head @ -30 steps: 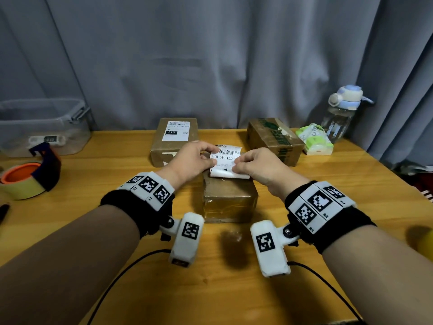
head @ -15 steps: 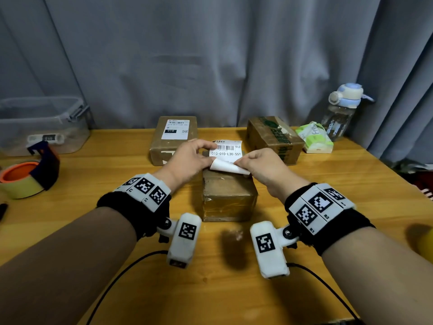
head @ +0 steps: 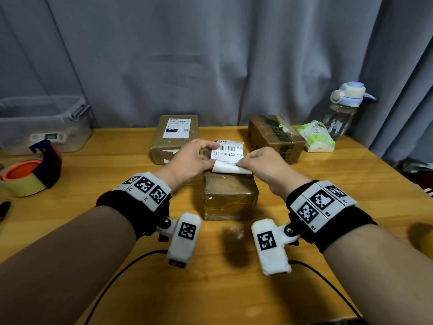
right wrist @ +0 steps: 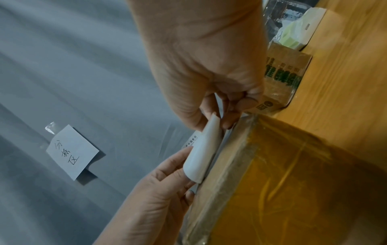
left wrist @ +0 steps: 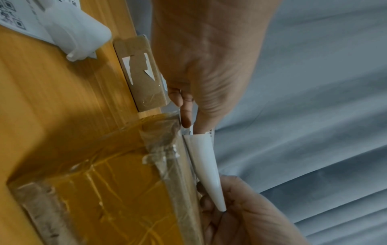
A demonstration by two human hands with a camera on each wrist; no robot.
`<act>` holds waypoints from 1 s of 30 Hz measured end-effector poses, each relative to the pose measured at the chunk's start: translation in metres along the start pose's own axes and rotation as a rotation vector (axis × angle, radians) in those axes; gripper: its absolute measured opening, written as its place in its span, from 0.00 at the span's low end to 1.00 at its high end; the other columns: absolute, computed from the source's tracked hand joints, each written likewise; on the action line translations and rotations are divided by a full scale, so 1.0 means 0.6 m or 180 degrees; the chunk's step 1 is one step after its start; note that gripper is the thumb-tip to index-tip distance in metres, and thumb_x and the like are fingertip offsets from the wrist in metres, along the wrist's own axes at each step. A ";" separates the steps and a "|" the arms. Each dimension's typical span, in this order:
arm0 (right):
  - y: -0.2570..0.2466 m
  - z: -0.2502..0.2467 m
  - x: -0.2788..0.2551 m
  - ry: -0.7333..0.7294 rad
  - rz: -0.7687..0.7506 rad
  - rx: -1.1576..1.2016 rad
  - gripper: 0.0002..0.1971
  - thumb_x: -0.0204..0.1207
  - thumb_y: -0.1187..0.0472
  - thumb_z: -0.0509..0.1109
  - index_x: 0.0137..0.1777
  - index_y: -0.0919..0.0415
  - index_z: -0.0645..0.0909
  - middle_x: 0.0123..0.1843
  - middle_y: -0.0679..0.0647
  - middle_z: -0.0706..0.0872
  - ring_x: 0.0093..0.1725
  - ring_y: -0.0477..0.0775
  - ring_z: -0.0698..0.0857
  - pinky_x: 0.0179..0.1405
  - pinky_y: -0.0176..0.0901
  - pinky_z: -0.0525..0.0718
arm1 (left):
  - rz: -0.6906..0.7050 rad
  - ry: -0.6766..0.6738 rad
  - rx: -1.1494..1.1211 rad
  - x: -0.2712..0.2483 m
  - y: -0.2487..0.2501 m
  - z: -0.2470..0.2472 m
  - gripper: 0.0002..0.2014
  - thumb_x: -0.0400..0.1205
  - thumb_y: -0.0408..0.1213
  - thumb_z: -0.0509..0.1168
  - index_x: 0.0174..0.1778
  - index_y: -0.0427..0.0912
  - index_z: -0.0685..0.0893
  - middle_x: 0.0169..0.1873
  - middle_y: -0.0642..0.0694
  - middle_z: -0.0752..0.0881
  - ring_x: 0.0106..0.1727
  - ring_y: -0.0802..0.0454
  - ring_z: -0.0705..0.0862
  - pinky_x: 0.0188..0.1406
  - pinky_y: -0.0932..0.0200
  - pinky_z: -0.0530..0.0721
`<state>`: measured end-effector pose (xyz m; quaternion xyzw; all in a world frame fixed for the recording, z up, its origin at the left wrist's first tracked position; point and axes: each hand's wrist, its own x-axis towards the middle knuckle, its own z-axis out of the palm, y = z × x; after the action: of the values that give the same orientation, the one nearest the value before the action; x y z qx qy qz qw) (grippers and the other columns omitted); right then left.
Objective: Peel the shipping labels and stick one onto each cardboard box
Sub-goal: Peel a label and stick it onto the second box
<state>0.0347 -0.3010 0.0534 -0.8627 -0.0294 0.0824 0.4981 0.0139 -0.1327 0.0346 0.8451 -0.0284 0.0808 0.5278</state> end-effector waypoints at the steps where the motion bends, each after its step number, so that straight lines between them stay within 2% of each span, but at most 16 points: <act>1: 0.000 0.000 0.000 -0.0001 0.0004 -0.0008 0.11 0.76 0.62 0.72 0.52 0.70 0.87 0.51 0.62 0.86 0.38 0.44 0.76 0.36 0.38 0.75 | -0.0005 -0.0016 0.0007 0.000 0.001 0.000 0.20 0.76 0.23 0.69 0.64 0.36 0.80 0.35 0.58 0.72 0.20 0.71 0.74 0.26 0.80 0.72; 4: -0.001 0.000 0.000 0.0033 0.0003 -0.0002 0.11 0.75 0.62 0.72 0.52 0.71 0.87 0.52 0.65 0.87 0.38 0.46 0.76 0.42 0.43 0.78 | -0.0023 -0.0071 -0.0005 -0.001 0.003 -0.001 0.20 0.76 0.23 0.68 0.65 0.36 0.79 0.36 0.57 0.72 0.21 0.71 0.75 0.27 0.79 0.73; 6: -0.001 0.000 -0.001 0.0047 0.0012 0.0005 0.11 0.75 0.62 0.72 0.51 0.71 0.87 0.50 0.65 0.87 0.40 0.48 0.78 0.48 0.46 0.80 | -0.0040 -0.0073 -0.0013 -0.001 0.002 0.000 0.20 0.76 0.23 0.68 0.65 0.35 0.79 0.37 0.56 0.71 0.20 0.71 0.75 0.26 0.80 0.73; 10: 0.000 -0.001 -0.001 0.0007 0.0037 0.0041 0.10 0.76 0.62 0.72 0.49 0.70 0.87 0.45 0.60 0.85 0.39 0.46 0.78 0.39 0.39 0.77 | -0.0037 -0.0056 -0.0065 -0.001 0.000 0.002 0.19 0.76 0.22 0.68 0.64 0.33 0.80 0.39 0.52 0.74 0.19 0.71 0.74 0.24 0.81 0.71; 13: 0.001 -0.002 -0.002 0.0016 0.0017 0.0054 0.10 0.75 0.62 0.72 0.47 0.71 0.88 0.43 0.60 0.85 0.38 0.46 0.77 0.36 0.37 0.75 | -0.0021 -0.0038 -0.0065 -0.002 -0.001 0.001 0.19 0.76 0.23 0.69 0.63 0.35 0.80 0.43 0.51 0.75 0.19 0.71 0.74 0.24 0.81 0.71; 15: 0.002 -0.002 -0.004 0.0013 0.0004 0.0050 0.10 0.75 0.63 0.72 0.48 0.72 0.87 0.43 0.61 0.85 0.38 0.47 0.78 0.38 0.39 0.76 | -0.0001 -0.0052 -0.0033 -0.003 -0.002 0.000 0.19 0.76 0.24 0.69 0.63 0.36 0.80 0.51 0.48 0.79 0.20 0.71 0.74 0.25 0.81 0.72; 17: 0.004 -0.001 -0.005 0.0001 -0.0014 0.0066 0.10 0.74 0.63 0.73 0.48 0.72 0.87 0.45 0.61 0.85 0.41 0.49 0.79 0.43 0.43 0.77 | 0.0022 -0.0052 0.0015 -0.004 -0.004 0.000 0.19 0.76 0.25 0.69 0.64 0.37 0.81 0.61 0.45 0.79 0.24 0.66 0.74 0.27 0.81 0.72; 18: 0.005 0.000 -0.005 -0.0014 -0.0021 0.0087 0.09 0.74 0.63 0.74 0.47 0.71 0.87 0.46 0.60 0.85 0.42 0.49 0.79 0.44 0.43 0.77 | 0.0035 -0.0034 0.0031 -0.005 -0.005 0.000 0.20 0.76 0.26 0.70 0.64 0.37 0.81 0.62 0.45 0.78 0.26 0.63 0.73 0.27 0.81 0.72; 20: 0.006 0.000 -0.008 -0.0065 -0.0041 0.0131 0.07 0.74 0.63 0.74 0.46 0.68 0.87 0.46 0.57 0.85 0.45 0.49 0.79 0.38 0.39 0.77 | 0.0056 -0.0002 0.0035 -0.006 -0.004 0.002 0.20 0.75 0.26 0.71 0.64 0.37 0.81 0.60 0.44 0.79 0.28 0.61 0.70 0.28 0.81 0.71; 22: 0.006 -0.001 -0.010 -0.0098 -0.0042 0.0175 0.06 0.74 0.63 0.74 0.46 0.67 0.87 0.45 0.55 0.85 0.48 0.49 0.79 0.35 0.36 0.75 | 0.0043 0.0024 0.0023 -0.006 -0.001 0.003 0.20 0.75 0.27 0.70 0.64 0.37 0.81 0.46 0.48 0.79 0.25 0.63 0.72 0.26 0.81 0.70; 24: 0.005 -0.003 -0.011 -0.0094 -0.0028 0.0208 0.08 0.73 0.63 0.75 0.48 0.68 0.87 0.45 0.53 0.84 0.48 0.49 0.79 0.34 0.36 0.75 | 0.0020 0.0031 -0.0006 -0.006 0.001 0.003 0.19 0.76 0.27 0.70 0.64 0.36 0.80 0.36 0.55 0.73 0.20 0.68 0.73 0.24 0.80 0.70; 30: 0.005 -0.005 -0.014 -0.0070 -0.0079 0.0291 0.10 0.73 0.64 0.75 0.50 0.71 0.87 0.40 0.51 0.83 0.40 0.43 0.78 0.32 0.36 0.73 | 0.0031 0.0086 0.0026 -0.009 0.007 0.000 0.20 0.76 0.27 0.70 0.65 0.36 0.80 0.33 0.58 0.70 0.20 0.67 0.72 0.23 0.80 0.69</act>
<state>0.0271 -0.3060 0.0533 -0.8376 -0.0418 0.0870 0.5377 0.0078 -0.1345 0.0372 0.8459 -0.0250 0.0948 0.5242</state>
